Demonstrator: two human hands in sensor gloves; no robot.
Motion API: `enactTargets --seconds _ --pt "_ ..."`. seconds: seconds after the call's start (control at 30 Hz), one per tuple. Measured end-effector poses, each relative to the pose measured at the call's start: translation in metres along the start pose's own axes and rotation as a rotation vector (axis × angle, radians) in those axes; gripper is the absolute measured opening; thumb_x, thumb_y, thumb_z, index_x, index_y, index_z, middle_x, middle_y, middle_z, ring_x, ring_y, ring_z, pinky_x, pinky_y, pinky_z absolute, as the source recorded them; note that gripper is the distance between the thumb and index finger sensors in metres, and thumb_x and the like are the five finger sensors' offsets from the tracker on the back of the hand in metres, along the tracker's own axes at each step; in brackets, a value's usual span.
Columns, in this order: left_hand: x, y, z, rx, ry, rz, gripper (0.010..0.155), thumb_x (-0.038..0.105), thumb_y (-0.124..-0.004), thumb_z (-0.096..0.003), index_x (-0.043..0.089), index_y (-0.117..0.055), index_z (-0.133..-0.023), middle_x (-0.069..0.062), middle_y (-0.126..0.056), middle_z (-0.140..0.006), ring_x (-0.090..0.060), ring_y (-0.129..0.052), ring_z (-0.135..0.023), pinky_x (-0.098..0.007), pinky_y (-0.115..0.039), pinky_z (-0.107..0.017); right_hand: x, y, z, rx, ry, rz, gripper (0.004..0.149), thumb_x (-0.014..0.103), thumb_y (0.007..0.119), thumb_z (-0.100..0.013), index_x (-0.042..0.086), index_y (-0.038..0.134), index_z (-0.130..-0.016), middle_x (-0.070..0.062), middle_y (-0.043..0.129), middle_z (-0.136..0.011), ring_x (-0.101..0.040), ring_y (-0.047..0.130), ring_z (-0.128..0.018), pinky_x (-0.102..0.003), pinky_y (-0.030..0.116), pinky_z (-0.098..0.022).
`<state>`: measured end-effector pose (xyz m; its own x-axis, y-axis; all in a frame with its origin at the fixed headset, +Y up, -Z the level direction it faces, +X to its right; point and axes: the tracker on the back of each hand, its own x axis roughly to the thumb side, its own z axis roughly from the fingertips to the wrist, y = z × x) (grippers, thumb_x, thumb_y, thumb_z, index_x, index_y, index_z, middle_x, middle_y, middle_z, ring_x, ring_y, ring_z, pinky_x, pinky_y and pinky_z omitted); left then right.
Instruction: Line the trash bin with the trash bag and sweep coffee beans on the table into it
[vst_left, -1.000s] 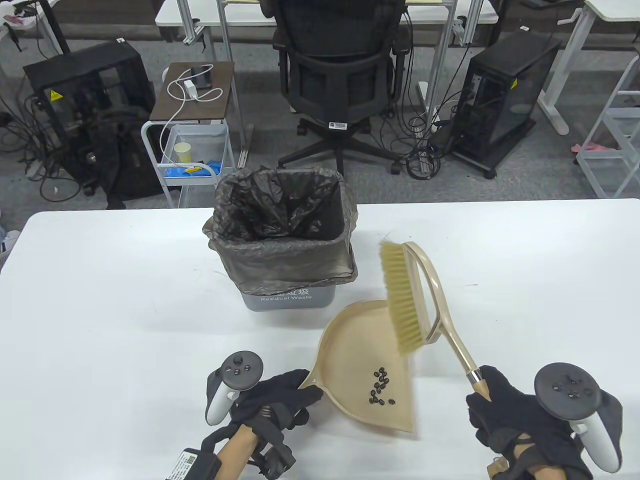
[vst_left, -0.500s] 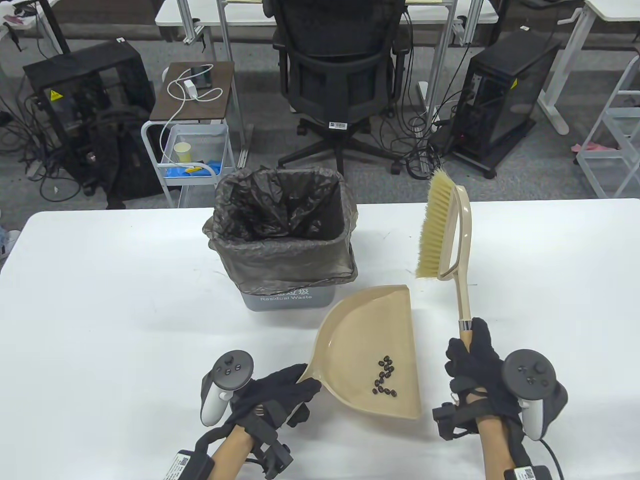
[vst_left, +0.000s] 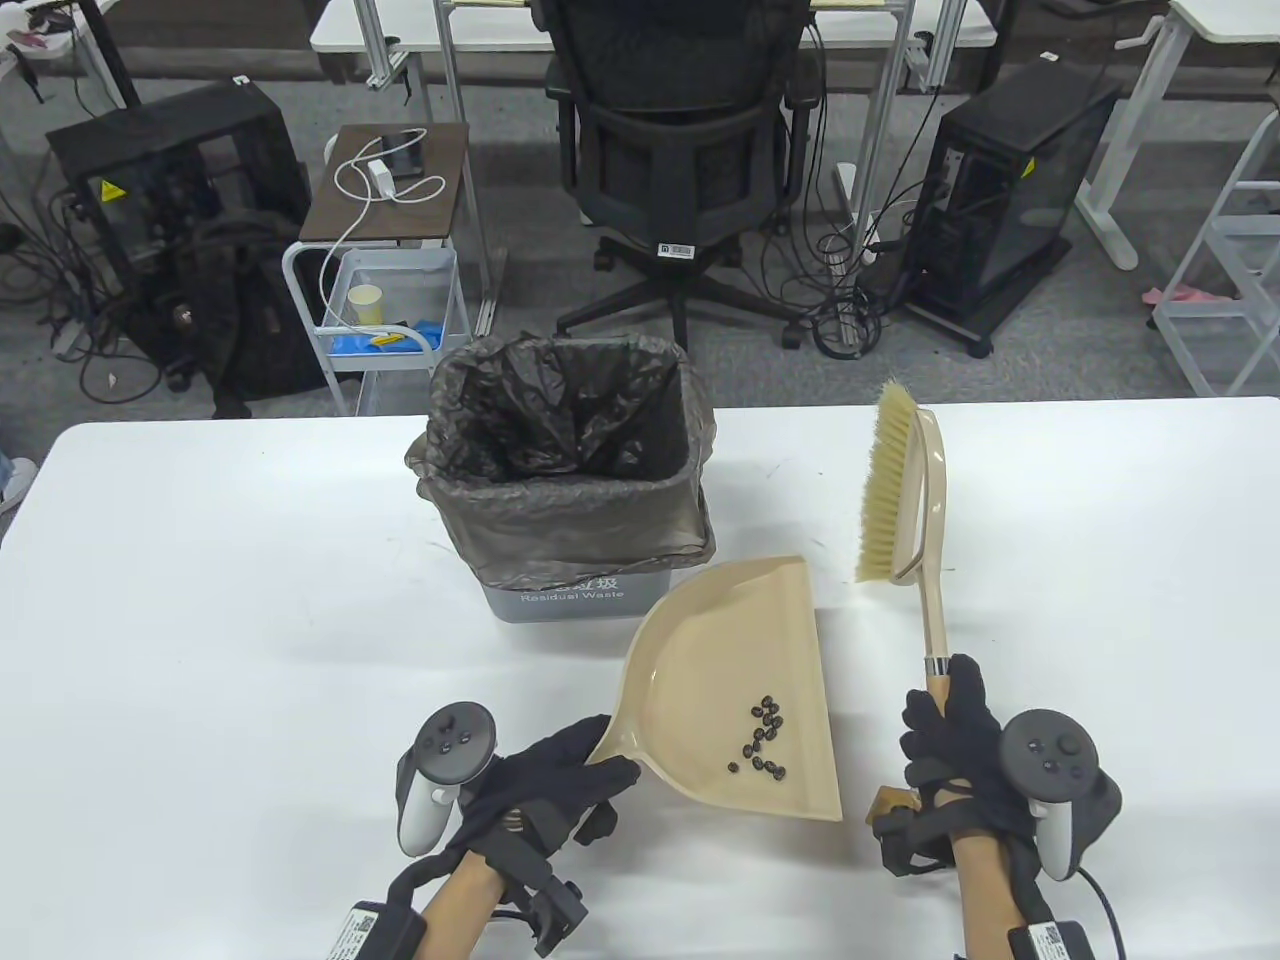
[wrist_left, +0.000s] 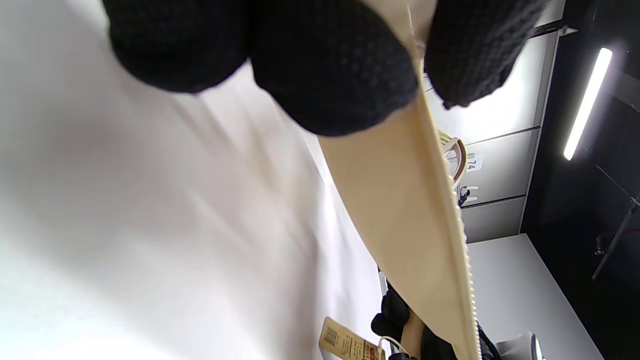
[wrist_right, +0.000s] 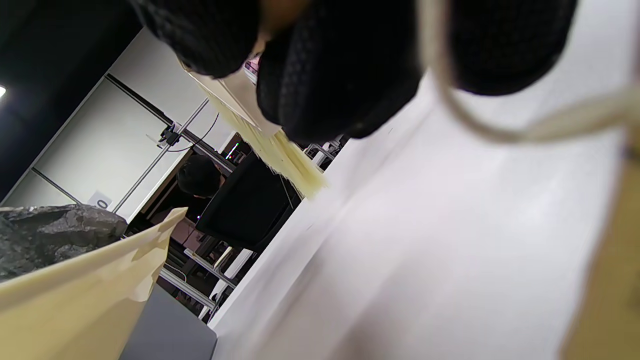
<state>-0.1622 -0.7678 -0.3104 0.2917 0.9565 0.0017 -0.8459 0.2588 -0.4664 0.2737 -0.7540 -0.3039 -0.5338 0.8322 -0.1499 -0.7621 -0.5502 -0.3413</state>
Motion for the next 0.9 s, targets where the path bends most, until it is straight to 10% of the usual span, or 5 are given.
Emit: enactTargets --seconds 0.4,0.9 --pt "0.028 -0.012 -0.009 -0.08 -0.007 -0.032 0.073 0.046 -0.084 -0.0561 0.002 -0.058 -0.108 -0.016 -0.085 -0.09 -0.007 -0.104 -0.043 -0.038 -0.089 -0.036 -0.007 -0.008 -0.002 0.009 0.031 -0.069 0.066 0.038 0.072 -0.048 0.006 0.052 -0.102 -0.006 0.092 -0.069 -0.021 0.101 -0.03 -0.046 0.082 -0.033" --pt "0.154 -0.019 -0.003 -0.017 -0.143 -0.009 0.072 0.043 -0.08 -0.0584 0.002 -0.053 -0.11 -0.018 -0.08 -0.094 -0.008 -0.103 -0.047 -0.038 -0.088 -0.038 -0.013 -0.009 0.0 0.03 0.082 -0.177 0.066 0.038 0.071 -0.048 0.005 0.051 -0.102 -0.007 0.092 -0.069 -0.021 0.101 -0.03 -0.046 0.082 -0.033"
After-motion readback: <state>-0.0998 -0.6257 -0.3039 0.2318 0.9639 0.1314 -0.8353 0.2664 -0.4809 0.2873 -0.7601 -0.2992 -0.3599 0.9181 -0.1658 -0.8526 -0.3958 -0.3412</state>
